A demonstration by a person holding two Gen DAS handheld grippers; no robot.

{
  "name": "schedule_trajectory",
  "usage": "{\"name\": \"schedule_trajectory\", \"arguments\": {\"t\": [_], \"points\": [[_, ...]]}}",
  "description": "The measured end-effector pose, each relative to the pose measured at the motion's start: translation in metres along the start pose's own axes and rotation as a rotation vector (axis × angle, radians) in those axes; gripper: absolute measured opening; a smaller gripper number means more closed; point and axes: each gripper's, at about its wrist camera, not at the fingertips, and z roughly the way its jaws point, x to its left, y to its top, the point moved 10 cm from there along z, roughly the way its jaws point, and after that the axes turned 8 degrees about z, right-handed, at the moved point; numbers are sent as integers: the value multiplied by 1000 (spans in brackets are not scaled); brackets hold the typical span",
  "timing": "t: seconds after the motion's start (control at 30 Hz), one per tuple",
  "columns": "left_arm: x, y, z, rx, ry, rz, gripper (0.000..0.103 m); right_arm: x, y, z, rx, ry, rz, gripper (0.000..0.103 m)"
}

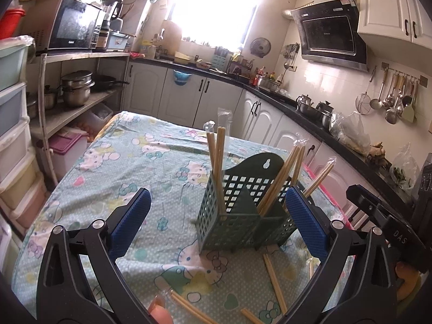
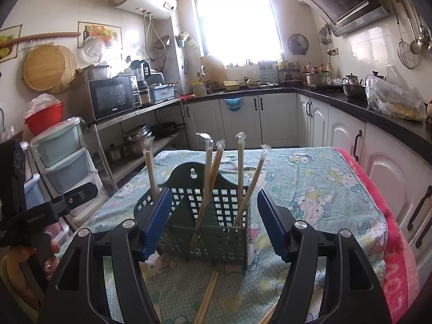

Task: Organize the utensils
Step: 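Pull the open left gripper back toward the loose chopsticks, then lower the left gripper onto a loose wooden chopstick and close on it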

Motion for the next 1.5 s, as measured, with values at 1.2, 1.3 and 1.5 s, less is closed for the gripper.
{"name": "schedule_trajectory", "arguments": {"t": [1.2,1.3,1.5], "points": [[13,-92,10,196,31,-29,92,10,-95,14,250,3,-77,63],[16,-100,13,218,30,-39,92,7,-101,17,271,-3,-68,63],[17,-114,16,252,35,-41,92,2,-112,26,304,-12,-63,60]]}}
